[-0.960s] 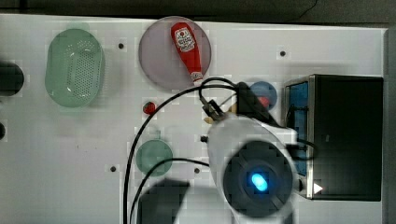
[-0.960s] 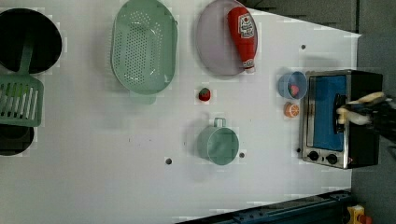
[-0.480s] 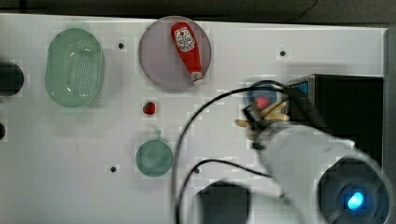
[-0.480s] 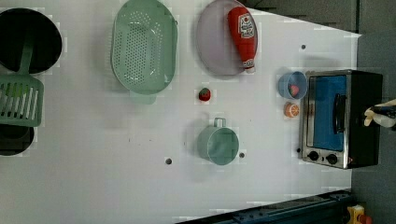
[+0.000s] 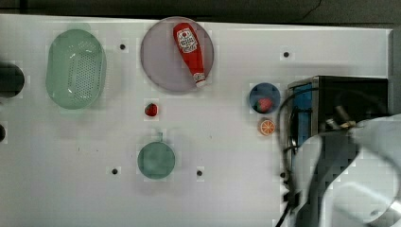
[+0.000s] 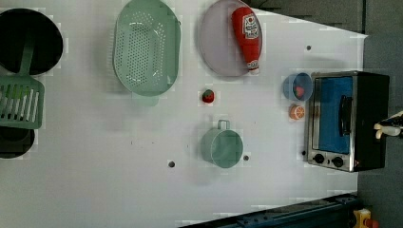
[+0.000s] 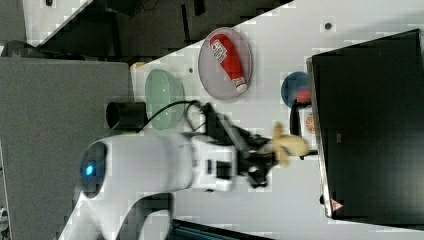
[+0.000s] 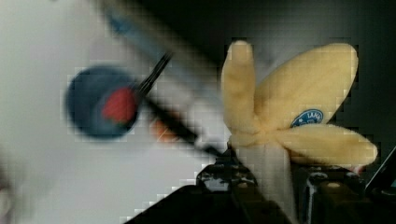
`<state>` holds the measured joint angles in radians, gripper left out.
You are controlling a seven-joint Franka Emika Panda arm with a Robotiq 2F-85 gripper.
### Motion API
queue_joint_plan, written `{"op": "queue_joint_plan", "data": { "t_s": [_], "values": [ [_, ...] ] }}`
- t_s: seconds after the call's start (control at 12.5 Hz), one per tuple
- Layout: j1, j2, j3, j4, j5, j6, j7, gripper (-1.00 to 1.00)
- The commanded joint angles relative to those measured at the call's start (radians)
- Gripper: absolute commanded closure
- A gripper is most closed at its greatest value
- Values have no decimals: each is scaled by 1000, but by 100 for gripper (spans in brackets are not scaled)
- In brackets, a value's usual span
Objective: Pick banana from table and place on oven.
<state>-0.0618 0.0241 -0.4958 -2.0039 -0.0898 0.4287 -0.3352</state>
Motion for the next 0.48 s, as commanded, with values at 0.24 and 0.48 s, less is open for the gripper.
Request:
{"op": "queue_joint_plan", "data": {
  "t_s": [0.24,0.48],
  "values": [
    [-16,143,-60,164,29,32,-371,48],
    [-30,215,-90,164,154,53,-376,48]
  ]
}}
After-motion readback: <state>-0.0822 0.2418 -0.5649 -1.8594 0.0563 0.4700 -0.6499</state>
